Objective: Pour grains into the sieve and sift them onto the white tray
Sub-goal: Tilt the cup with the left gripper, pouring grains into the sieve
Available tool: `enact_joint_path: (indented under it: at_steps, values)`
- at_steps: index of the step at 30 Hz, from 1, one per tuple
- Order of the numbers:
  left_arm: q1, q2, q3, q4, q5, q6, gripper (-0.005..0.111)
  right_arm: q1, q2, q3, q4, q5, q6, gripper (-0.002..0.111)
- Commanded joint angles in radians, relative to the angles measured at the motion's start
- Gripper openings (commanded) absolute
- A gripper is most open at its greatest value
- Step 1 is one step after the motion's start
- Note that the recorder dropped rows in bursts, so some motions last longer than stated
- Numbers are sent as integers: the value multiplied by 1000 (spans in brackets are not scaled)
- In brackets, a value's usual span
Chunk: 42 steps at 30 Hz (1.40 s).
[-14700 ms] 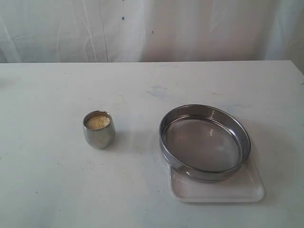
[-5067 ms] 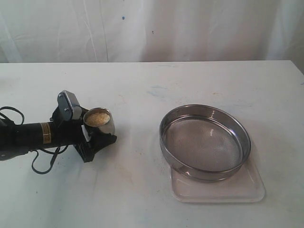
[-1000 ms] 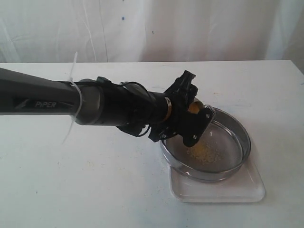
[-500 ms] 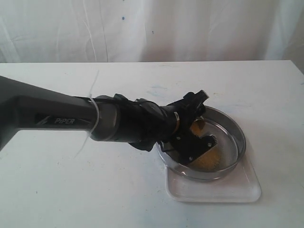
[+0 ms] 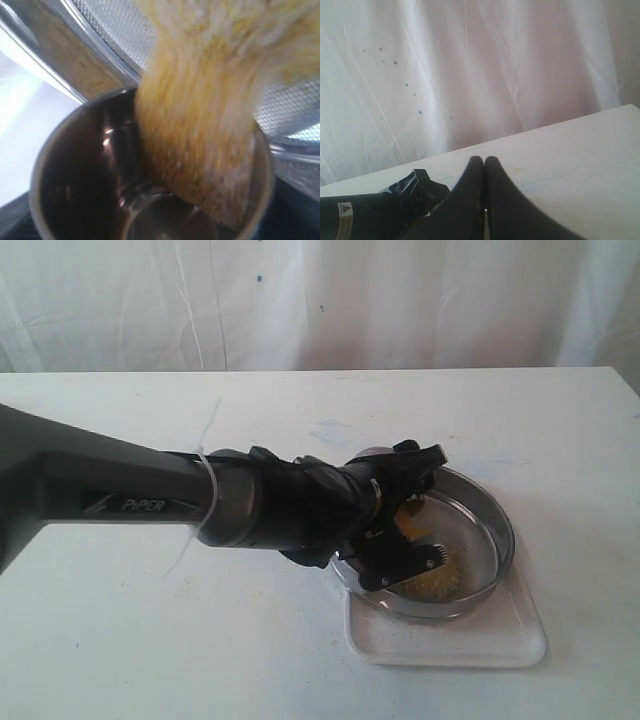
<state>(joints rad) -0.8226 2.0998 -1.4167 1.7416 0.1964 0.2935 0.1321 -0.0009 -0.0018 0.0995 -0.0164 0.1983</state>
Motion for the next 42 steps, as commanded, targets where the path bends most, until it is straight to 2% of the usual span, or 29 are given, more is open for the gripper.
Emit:
enact_joint_path:
  at_steps: [1,5,9,12,15,17,32,39,40,42]
  values:
    - [-6,-5,-4,3,32,24,0,-4,1,2,-4,-6,-1,0]
    - [-6,-5,-24,3,38,45,0,-4,1,2,-4,-6,-1,0]
    - [-6,-5,-104,3,32,46,0,-4,1,2,-4,-6,-1,0]
    - [-6,-5,-121,3,-76,56,0,-4,1,2,-4,-6,-1,0]
    - [-6,-5,-114,3,-196,202,0,-4,1,2,-4,-6,-1,0]
    - [-6,-5,-114,3,-196,304,0,-4,1,2,-4,-6,-1,0]
    - [-4,-5,-114,3,-204,698,0,-4,1,2,-4,-6,-1,0]
    - [-4,-5,-114,-14,-231,644,0,-4,1,2,-4,-6,-1,0]
    - [-4,-5,-114,-70,-233,607,0,-4,1,2,-4,-6,-1,0]
    - [-4,-14,-114,-277,-254,461,0,-4,1,2,-4,-6,-1,0]
